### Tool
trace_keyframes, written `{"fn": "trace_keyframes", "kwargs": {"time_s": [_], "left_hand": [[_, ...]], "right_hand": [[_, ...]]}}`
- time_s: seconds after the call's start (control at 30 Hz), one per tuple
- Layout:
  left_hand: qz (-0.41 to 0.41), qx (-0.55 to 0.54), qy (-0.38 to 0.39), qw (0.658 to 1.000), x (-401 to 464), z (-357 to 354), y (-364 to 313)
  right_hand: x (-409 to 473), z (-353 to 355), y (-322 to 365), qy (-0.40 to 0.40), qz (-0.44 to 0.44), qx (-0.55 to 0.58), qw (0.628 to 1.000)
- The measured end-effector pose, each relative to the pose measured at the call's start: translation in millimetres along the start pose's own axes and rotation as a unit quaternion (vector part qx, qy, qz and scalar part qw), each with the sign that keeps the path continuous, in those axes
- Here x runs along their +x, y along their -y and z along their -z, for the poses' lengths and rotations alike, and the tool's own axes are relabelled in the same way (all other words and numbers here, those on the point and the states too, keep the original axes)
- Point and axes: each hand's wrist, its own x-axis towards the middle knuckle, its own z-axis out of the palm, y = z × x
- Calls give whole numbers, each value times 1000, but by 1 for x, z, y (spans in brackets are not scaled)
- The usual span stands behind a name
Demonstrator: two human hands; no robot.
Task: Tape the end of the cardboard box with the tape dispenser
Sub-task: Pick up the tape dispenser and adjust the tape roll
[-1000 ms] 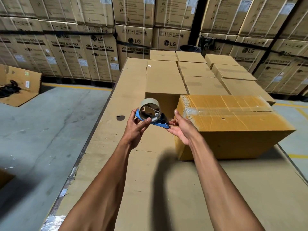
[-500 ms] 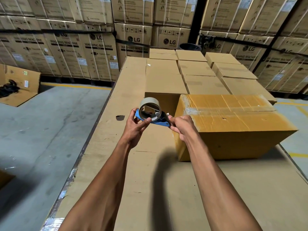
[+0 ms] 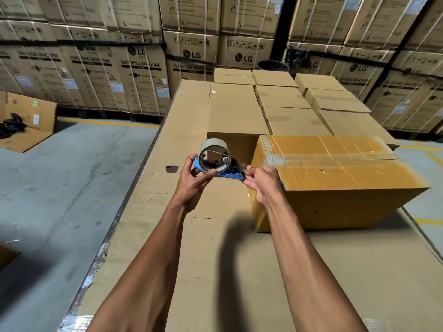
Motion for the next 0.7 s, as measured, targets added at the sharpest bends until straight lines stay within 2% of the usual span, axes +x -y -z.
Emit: {"fn": "trace_keyframes", "kwargs": {"time_s": [0.37,0.7], "left_hand": [[-2,-48,4,999,0,3,-1],[-9,-119,-5,993,0,-8,-2]], "right_hand": [[-21,-1,5,23,-44,197,979],[-28,-4,-4,9,-111,380,918]]}}
